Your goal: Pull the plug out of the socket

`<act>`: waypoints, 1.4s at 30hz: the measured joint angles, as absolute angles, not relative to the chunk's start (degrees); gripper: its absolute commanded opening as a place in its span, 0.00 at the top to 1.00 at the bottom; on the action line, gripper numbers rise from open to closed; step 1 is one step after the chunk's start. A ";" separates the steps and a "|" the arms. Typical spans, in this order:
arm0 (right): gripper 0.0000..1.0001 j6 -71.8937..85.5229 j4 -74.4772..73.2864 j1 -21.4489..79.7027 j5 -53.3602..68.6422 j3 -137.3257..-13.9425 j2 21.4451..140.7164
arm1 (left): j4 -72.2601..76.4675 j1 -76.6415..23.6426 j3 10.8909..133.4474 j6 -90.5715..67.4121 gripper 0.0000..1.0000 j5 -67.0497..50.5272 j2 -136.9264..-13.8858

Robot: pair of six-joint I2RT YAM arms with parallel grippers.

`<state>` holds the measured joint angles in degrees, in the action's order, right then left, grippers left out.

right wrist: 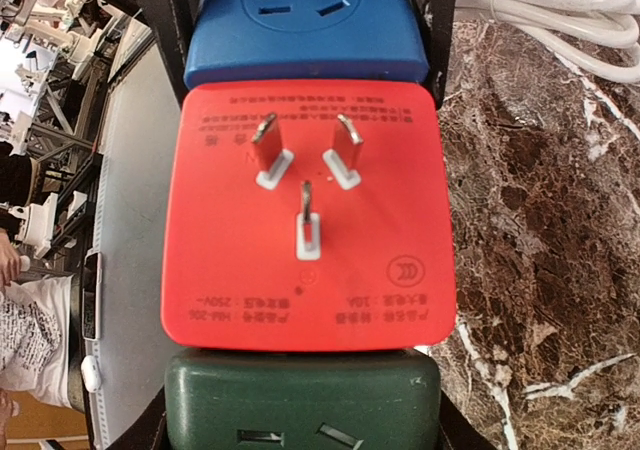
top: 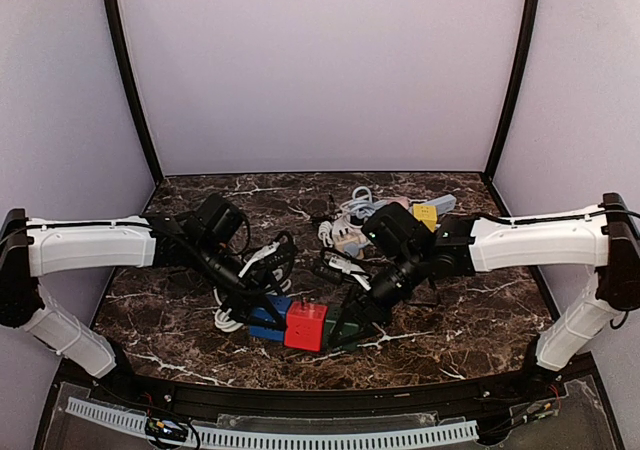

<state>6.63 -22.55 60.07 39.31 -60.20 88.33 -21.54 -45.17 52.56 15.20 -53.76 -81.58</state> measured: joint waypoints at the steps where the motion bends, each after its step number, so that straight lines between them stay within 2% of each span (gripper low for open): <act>1: 1.00 6.39 -22.76 60.01 39.94 -60.31 88.42 | -21.58 -45.17 52.56 15.18 0.71 -54.22 -81.65; 10: 1.00 4.86 -23.99 59.83 42.61 -60.88 88.71 | -21.82 -45.30 52.56 14.74 0.80 -57.17 -82.08; 22: 1.00 5.45 -24.03 59.48 37.74 -60.97 88.73 | -20.99 -45.28 52.56 14.76 0.88 -53.43 -82.04; 42: 1.00 6.26 -24.10 57.69 38.26 -60.95 88.73 | -18.96 -45.01 52.42 13.61 0.92 -51.46 -81.49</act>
